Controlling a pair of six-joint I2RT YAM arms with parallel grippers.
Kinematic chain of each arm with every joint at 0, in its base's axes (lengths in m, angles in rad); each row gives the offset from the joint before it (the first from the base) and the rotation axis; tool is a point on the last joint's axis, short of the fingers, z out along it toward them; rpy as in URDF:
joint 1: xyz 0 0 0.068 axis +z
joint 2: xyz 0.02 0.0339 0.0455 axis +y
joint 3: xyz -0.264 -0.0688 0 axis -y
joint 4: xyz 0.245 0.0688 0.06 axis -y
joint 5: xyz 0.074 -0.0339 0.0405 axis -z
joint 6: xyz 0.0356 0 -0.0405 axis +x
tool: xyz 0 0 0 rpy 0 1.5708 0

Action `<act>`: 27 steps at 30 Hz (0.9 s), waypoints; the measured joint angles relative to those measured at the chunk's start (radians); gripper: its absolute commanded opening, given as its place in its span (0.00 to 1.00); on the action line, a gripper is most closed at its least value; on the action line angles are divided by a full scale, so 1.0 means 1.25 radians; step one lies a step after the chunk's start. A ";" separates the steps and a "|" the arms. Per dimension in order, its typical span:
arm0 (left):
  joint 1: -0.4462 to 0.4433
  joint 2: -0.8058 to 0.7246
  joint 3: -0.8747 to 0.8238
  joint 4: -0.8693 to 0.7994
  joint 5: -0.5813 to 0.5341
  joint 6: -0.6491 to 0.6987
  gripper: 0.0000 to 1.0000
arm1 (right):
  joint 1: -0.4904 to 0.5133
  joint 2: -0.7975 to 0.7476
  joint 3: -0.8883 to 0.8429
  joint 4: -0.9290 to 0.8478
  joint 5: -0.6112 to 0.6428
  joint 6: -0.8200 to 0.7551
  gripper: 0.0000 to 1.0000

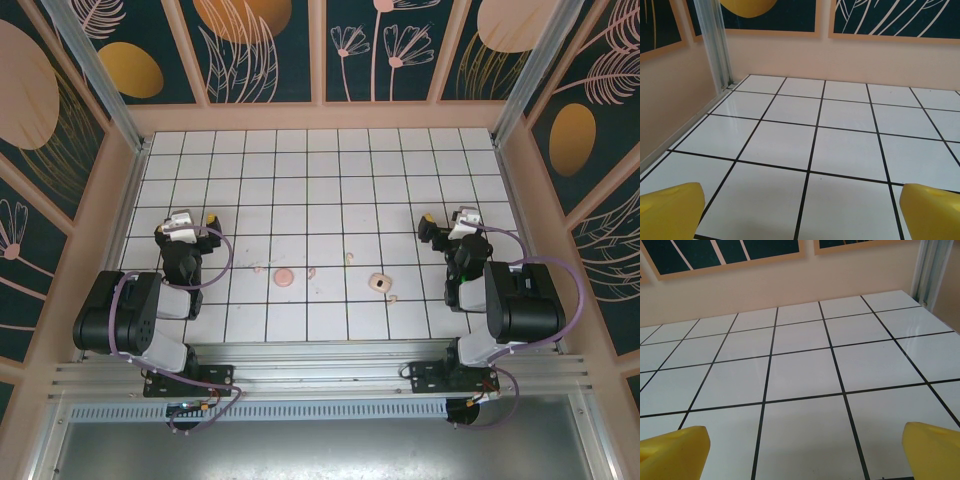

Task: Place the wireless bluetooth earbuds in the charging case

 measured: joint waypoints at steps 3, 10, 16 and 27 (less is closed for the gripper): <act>0.000 0.000 0.000 0.000 0.000 0.000 0.99 | 0.000 0.000 0.000 0.000 0.000 0.000 0.99; 0.000 0.000 0.000 0.000 0.000 0.000 0.99 | 0.000 -0.003 0.012 -0.037 0.000 0.000 0.99; 0.000 -0.045 0.027 -0.085 -0.001 0.002 0.93 | 0.000 -0.116 0.177 -0.357 -0.025 0.008 0.99; -0.056 -0.242 0.340 -0.598 0.081 -0.027 0.81 | 0.053 -0.209 0.584 -1.095 -0.041 0.138 0.96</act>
